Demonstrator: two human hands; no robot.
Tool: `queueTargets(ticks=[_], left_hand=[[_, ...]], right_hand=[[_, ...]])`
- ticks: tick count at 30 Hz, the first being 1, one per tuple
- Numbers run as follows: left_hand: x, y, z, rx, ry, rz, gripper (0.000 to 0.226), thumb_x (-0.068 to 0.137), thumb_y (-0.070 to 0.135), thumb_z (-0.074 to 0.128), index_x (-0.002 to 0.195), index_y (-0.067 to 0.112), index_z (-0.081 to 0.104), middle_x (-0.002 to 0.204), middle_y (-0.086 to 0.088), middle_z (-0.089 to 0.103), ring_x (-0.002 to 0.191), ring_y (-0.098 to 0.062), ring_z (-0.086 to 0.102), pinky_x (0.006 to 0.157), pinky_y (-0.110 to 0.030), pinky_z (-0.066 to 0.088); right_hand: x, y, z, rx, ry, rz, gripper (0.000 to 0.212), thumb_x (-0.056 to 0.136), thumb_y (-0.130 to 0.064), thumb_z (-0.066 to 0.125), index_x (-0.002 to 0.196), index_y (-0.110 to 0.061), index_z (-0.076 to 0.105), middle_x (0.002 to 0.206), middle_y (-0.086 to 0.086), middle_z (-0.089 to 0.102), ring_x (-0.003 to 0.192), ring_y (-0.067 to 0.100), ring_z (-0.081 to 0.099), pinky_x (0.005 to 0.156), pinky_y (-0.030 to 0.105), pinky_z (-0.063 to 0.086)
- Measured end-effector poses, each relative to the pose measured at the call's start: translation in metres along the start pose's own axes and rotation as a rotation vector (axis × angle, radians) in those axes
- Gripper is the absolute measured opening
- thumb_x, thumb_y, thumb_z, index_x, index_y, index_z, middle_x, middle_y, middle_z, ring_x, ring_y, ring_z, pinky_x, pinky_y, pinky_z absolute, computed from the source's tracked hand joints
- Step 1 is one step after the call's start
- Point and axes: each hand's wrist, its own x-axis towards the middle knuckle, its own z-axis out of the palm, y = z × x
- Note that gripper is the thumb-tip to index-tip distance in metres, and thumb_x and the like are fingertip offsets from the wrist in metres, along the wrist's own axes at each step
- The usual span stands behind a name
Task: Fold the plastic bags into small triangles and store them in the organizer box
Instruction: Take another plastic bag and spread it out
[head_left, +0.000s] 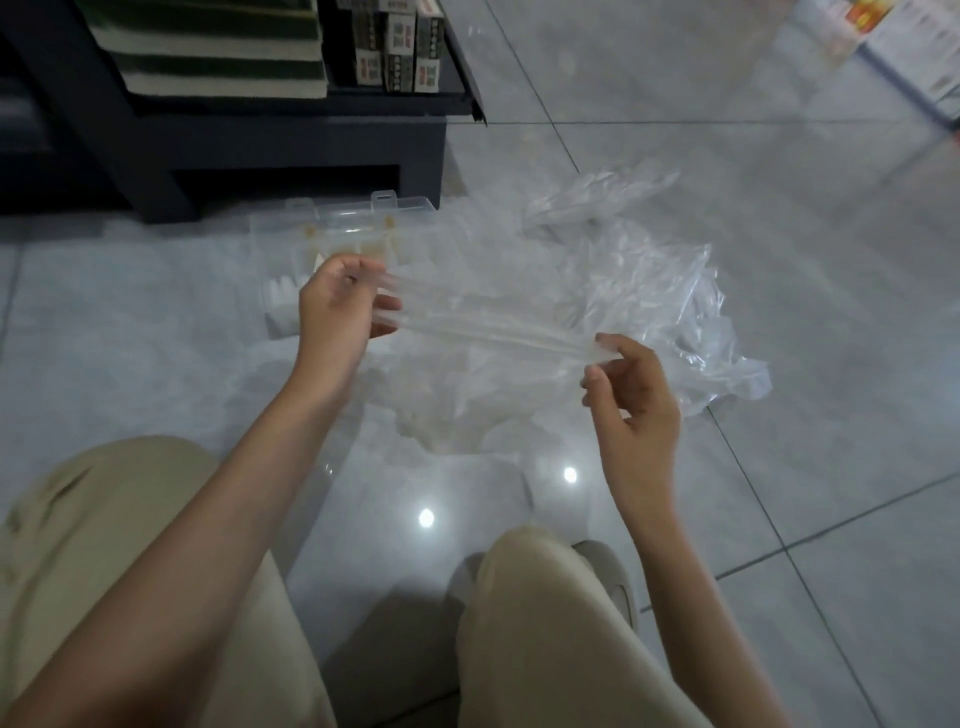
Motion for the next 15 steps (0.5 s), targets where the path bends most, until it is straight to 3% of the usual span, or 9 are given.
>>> queueTargets(ticks=[3,6,10,15], left_hand=[[-0.003,0.003,0.004,-0.008,-0.018,0.000,0.019,0.095,-0.002,0.041,0.094,0.010,0.057,0.077,-0.002,0.060,0.052,-0.001,0.059,0.049,-0.016,0.048],[-0.004,0.005,0.004,-0.033,-0.023,-0.008,0.027,0.094,-0.005,0.038,0.088,0.013,0.057,0.077,-0.001,0.061,0.052,-0.003,0.061,0.048,-0.017,0.049],[0.003,0.001,-0.004,0.066,-0.009,0.032,0.031,0.089,-0.006,0.037,0.089,0.016,0.059,0.086,0.006,0.063,0.064,-0.002,0.060,0.052,-0.013,0.046],[0.018,0.001,-0.023,0.127,-0.003,0.063,0.045,0.077,-0.018,0.040,0.088,0.021,0.058,0.090,0.008,0.058,0.082,0.002,0.053,0.059,-0.009,0.041]], right_hand=[[0.000,0.001,0.000,-0.045,-0.025,-0.020,0.015,0.092,-0.018,0.062,0.104,-0.026,0.066,0.073,-0.010,0.061,0.066,0.014,0.059,0.063,0.036,0.051],[-0.001,0.003,0.000,-0.044,-0.017,0.000,0.007,0.092,-0.017,0.064,0.091,-0.021,0.071,0.079,-0.014,0.067,0.070,0.010,0.061,0.063,0.037,0.051],[0.000,0.001,-0.003,-0.064,0.015,-0.062,0.010,0.092,-0.020,0.064,0.089,-0.022,0.073,0.079,-0.006,0.060,0.070,0.008,0.055,0.062,0.021,0.043],[0.006,-0.003,-0.012,-0.070,-0.117,-0.101,0.018,0.094,-0.013,0.060,0.103,-0.022,0.073,0.108,-0.011,0.059,0.090,0.003,0.059,0.072,0.014,0.046]])
